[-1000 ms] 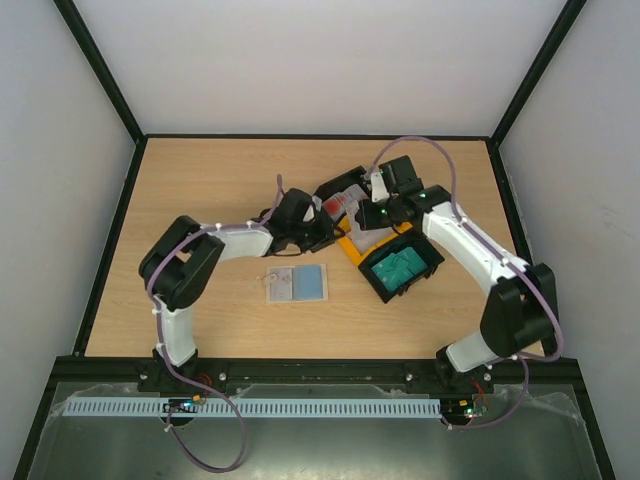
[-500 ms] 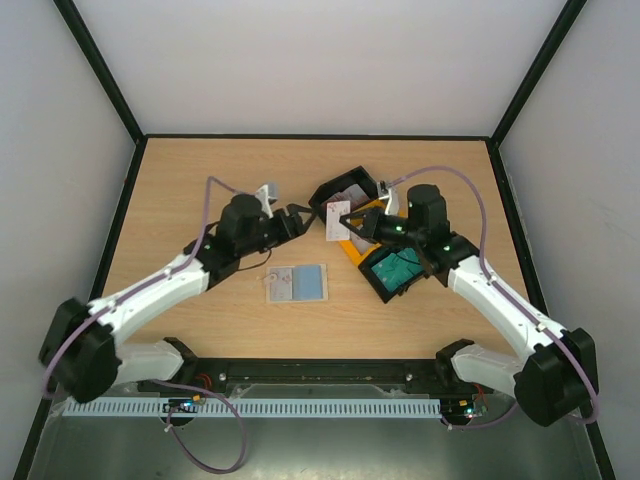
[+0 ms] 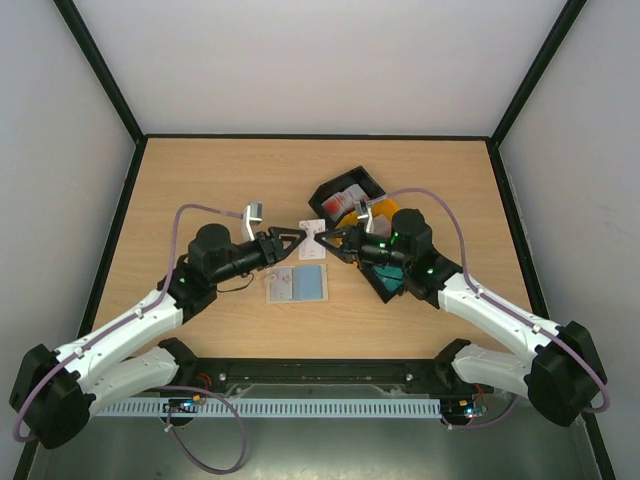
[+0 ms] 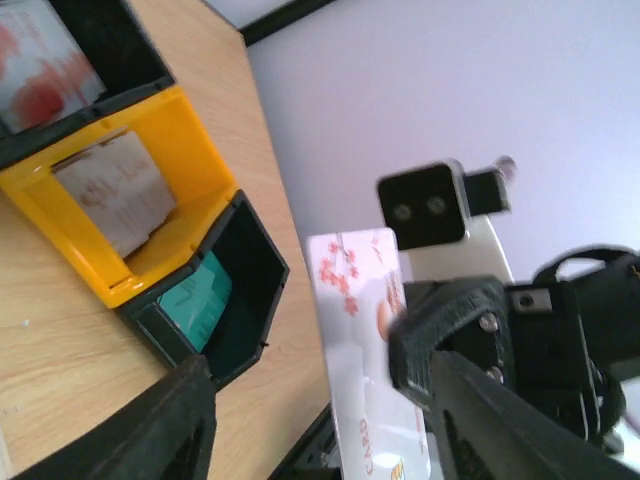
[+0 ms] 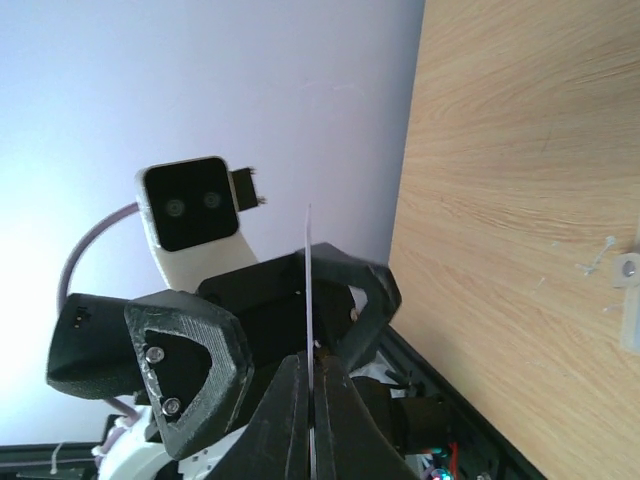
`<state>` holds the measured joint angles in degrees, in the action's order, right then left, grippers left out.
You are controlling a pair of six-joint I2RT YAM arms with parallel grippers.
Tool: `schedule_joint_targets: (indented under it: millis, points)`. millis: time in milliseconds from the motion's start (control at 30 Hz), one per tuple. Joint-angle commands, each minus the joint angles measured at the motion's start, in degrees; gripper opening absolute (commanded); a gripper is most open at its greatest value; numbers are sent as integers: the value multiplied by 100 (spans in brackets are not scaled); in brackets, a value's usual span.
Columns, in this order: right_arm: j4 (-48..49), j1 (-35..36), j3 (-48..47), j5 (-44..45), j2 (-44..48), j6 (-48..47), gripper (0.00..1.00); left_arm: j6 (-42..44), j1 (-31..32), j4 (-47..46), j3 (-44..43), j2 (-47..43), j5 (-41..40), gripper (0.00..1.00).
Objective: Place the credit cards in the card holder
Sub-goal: Pick up the credit card from the storage box.
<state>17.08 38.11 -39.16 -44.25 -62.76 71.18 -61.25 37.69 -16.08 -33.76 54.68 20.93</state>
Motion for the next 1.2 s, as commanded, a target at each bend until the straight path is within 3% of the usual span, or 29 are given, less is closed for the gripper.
schedule_joint_targets:
  millis: [0,133,333,400,467,500,567,633,800,967,1167]
  points:
    - [748,133,83,149,119,355,2,-583,19,-926,288,-294,610,54]
    - [859,177,75,11,122,308,2,-655,19,-1092,366,-359,821,41]
    - [527,264,251,152,545,146,2,-610,19,-1266,397,-238,1188,4]
    - [436,293,326,318,713,161,2,-590,19,-1274,409,-238,1241,3]
    - [325,341,356,468,847,62,10,-510,19,-1186,360,-271,1326,3]
    - [296,339,380,527,898,24,16,-438,19,-1037,315,-307,1303,3]
    - [255,341,387,740,964,-80,48,-171,-2,-404,163,-363,1217,3]
    - [132,341,388,998,1001,-334,62,281,-15,357,-36,-443,961,3]
    - [-792,339,438,2030,975,-1212,67,991,-22,1428,-25,-618,-9,3]
    - [-2241,373,332,2942,819,-2001,66,940,-9,1288,411,-562,-466,3]
    - [-2914,1098,343,4166,352,-2576,65,658,3,920,1080,-626,-941,3]
